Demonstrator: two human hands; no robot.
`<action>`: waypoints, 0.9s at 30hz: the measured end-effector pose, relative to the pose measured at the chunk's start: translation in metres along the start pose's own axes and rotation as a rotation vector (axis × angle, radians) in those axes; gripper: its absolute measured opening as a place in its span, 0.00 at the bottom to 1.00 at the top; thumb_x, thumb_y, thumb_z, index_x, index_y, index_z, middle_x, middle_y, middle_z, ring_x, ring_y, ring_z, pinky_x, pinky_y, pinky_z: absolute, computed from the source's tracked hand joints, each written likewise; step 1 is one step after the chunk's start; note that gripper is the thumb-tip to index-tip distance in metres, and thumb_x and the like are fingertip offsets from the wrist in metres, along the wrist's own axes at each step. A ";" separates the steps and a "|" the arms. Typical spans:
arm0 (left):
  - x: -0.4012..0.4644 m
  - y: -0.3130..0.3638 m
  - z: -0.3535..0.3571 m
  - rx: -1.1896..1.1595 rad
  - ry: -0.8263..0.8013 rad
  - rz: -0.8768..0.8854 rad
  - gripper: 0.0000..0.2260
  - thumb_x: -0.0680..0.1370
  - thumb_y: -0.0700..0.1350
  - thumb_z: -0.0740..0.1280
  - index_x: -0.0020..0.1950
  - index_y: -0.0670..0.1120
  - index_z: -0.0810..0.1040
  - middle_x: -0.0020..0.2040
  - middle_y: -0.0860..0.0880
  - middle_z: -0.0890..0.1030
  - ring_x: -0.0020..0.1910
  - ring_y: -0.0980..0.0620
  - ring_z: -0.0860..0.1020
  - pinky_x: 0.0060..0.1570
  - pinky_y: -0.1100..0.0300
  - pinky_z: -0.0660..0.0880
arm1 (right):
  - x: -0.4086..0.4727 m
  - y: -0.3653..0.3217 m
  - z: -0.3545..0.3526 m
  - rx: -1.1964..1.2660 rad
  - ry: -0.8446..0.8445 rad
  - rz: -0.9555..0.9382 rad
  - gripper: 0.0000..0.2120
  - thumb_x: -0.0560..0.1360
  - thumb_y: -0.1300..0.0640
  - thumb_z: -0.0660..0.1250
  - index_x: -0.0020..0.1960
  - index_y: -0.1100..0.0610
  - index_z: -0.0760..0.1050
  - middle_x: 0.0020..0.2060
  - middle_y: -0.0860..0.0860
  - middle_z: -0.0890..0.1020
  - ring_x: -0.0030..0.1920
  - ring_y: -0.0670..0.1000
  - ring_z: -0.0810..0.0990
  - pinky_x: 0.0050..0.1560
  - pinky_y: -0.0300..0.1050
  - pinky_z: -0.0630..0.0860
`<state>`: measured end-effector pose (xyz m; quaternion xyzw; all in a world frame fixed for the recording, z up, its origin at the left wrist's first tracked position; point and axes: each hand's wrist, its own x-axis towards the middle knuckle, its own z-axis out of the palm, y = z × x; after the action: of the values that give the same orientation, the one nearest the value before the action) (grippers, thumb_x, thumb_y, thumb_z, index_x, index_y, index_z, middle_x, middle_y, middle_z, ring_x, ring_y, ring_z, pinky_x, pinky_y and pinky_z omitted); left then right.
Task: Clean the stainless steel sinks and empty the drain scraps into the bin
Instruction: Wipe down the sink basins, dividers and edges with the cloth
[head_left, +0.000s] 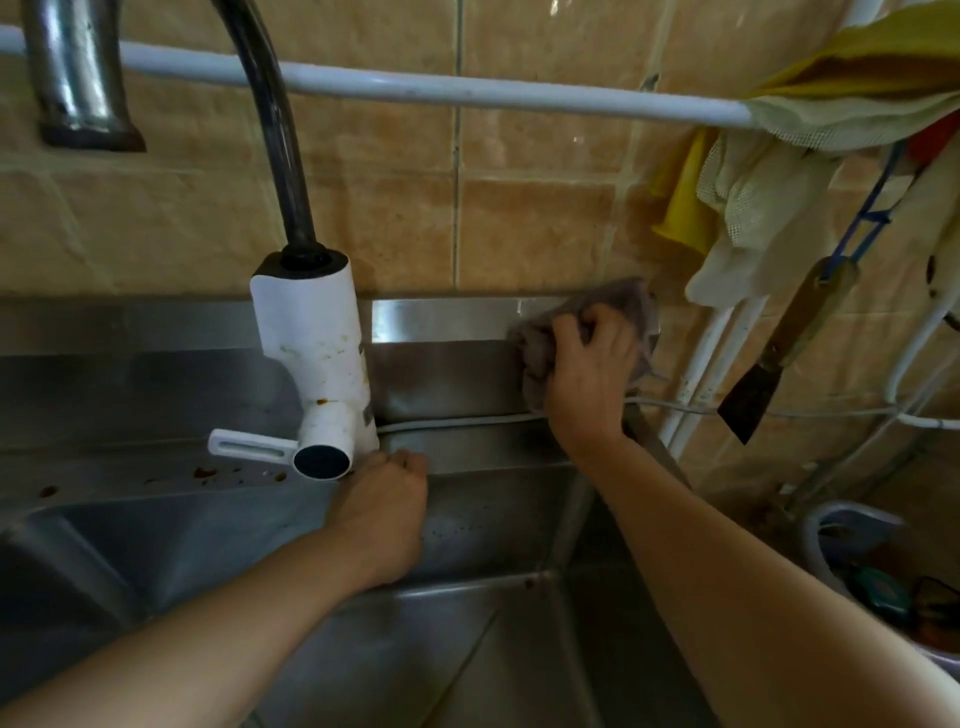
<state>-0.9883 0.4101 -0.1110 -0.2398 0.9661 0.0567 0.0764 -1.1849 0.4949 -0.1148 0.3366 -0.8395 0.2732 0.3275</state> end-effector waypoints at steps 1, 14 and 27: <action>-0.001 -0.004 0.004 -0.013 -0.003 0.024 0.23 0.73 0.35 0.64 0.67 0.43 0.64 0.67 0.45 0.67 0.65 0.48 0.66 0.57 0.61 0.68 | -0.003 -0.014 0.004 0.003 0.004 -0.064 0.09 0.71 0.60 0.66 0.50 0.60 0.76 0.52 0.63 0.73 0.54 0.64 0.70 0.54 0.60 0.71; -0.015 -0.027 0.019 -0.128 0.067 0.146 0.36 0.75 0.34 0.62 0.78 0.48 0.49 0.78 0.51 0.47 0.77 0.53 0.50 0.71 0.63 0.52 | -0.022 -0.006 0.004 -0.156 -0.169 -0.433 0.19 0.65 0.50 0.74 0.55 0.53 0.78 0.49 0.59 0.76 0.52 0.60 0.68 0.50 0.55 0.72; -0.017 -0.030 0.017 -0.112 0.045 0.168 0.37 0.74 0.35 0.62 0.78 0.48 0.47 0.78 0.51 0.47 0.76 0.52 0.49 0.71 0.62 0.54 | -0.034 -0.052 0.006 -0.002 -0.393 -0.298 0.16 0.66 0.57 0.73 0.51 0.64 0.80 0.49 0.66 0.77 0.53 0.70 0.74 0.40 0.58 0.78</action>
<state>-0.9566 0.3938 -0.1268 -0.1633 0.9796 0.1114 0.0362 -1.1297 0.4709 -0.1311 0.5029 -0.8285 0.1503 0.1952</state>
